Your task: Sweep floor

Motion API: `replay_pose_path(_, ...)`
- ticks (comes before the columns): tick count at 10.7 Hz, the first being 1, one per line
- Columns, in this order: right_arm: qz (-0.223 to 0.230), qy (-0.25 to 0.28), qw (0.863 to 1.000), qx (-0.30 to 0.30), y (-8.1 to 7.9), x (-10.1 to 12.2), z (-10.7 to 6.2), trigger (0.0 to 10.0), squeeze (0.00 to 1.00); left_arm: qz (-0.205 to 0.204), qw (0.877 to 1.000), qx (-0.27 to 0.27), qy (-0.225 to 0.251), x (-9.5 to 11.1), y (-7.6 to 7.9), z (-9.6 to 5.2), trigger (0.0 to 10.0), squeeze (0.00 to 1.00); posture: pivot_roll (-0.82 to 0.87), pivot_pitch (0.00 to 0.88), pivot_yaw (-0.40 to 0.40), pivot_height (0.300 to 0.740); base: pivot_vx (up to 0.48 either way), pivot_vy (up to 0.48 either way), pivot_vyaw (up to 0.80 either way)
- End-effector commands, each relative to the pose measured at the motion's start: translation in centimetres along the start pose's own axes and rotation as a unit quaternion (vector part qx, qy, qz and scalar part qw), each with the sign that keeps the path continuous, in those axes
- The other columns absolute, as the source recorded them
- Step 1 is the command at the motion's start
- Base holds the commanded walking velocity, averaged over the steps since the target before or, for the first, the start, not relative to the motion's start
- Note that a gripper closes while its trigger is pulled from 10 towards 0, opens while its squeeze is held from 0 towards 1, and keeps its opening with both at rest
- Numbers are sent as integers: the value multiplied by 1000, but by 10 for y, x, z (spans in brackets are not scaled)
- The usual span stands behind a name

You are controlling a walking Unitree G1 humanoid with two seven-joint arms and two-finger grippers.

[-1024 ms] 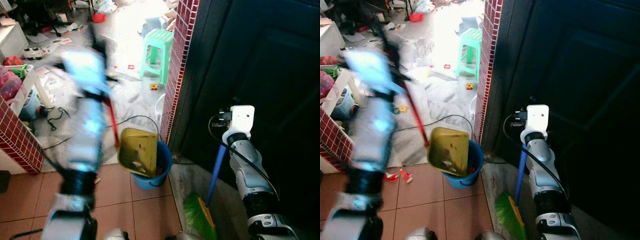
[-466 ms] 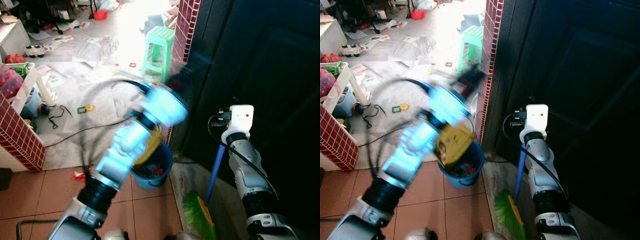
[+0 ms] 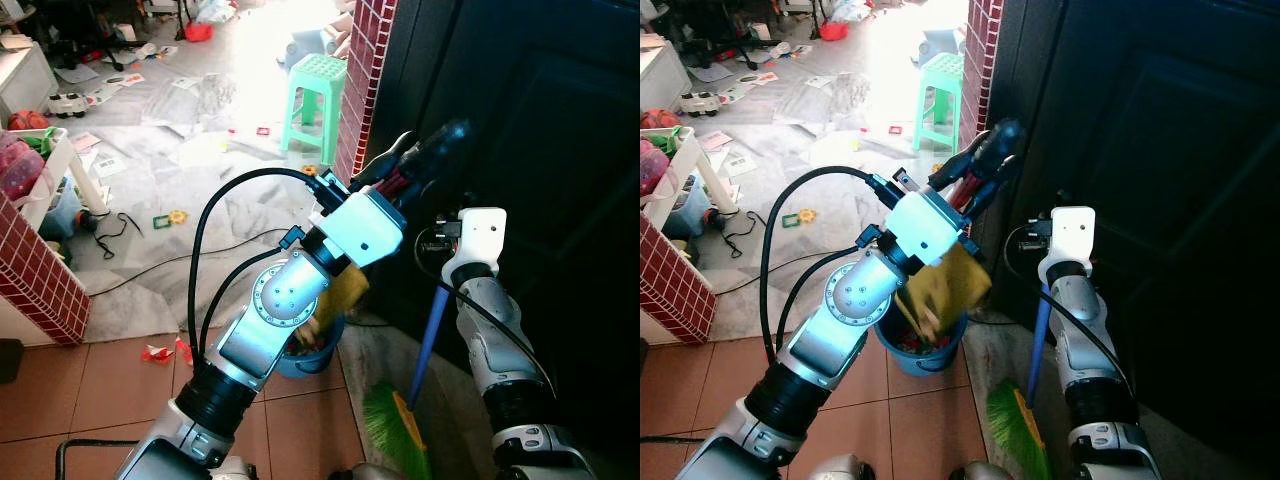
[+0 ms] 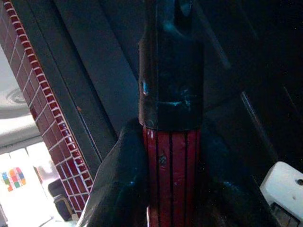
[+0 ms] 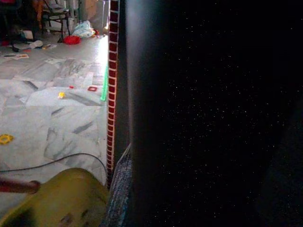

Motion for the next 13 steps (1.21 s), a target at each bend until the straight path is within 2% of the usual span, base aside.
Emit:
replay_pose_path(1, -1, 16, 1000, -4, 2, 9, 4, 10000, 0, 48, 998, -12, 36, 18, -4, 5, 10000, 0, -73, 0, -44, 740, 0, 0, 0)
replay_pose_path(4, -1, 16, 1000, -4, 2, 9, 4, 10000, 0, 76, 996, 7, 43, 25, -21, 8, 10000, 0, -74, 0, -46, 740, 0, 0, 0)
replay_pose_path(5, -1, 16, 1000, -4, 2, 9, 4, 10000, 0, 91, 994, 25, 46, 31, -36, 10, 10000, 0, -73, 0, -45, 740, 0, 0, 0)
replay_pose_path(6, 0, 17, 1000, -5, 2, 9, 4, 10000, 0, 111, 987, 102, 48, 42, -75, 10, 10000, 0, -72, 0, -44, 740, 0, 0, 0)
replay_pose_path(7, 1, 16, 1000, -5, 2, 9, 4, 10000, 0, 119, 980, 152, 49, 49, -96, 7, 10000, 0, -72, 0, -44, 740, 0, 0, 0)
replay_pose_path(8, 2, 15, 1000, -5, 2, 8, 4, 10000, 0, 156, 963, 213, 49, 61, -125, -1, 10000, 0, -70, 0, -43, 740, 0, 0, 0)
replay_pose_path(9, 4, 14, 1000, -4, 1, 8, 4, 10000, 0, 157, 941, 297, 47, 69, -159, -22, 10000, 0, -66, 0, -42, 740, 0, 0, 0)
replay_pose_path(11, 5, 13, 1000, -1, 0, 6, 4, 10000, 0, 175, 925, 338, 9, 61, -176, -43, 10000, 0, -52, 0, -52, 740, 0, 0, 0)
replay_pose_path(12, 3, 13, 1000, 1, -1, 7, 5, 10000, 0, 161, 920, 356, -23, 50, -181, -59, 10000, 0, -51, 0, -51, 740, 0, 0, 0)
replay_pose_path(13, 3, 13, 1000, 1, -2, 7, 4, 10000, 0, 163, 917, 362, -42, 43, -182, -68, 10000, 0, -50, 0, -49, 740, 0, 349, 0)
Point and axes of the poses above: a point about 5 cm out from each wrist's last joint towards the gripper, its own z axis pointing out of the wrist towards the gripper, its own x axis along the axis of the wrist's last joint, y = z × x, the point moved 4 cm from there along z, pointing out of the wrist towards the gripper, and after that the axes turned 11 degrees about -z, right-handed, at the moved point
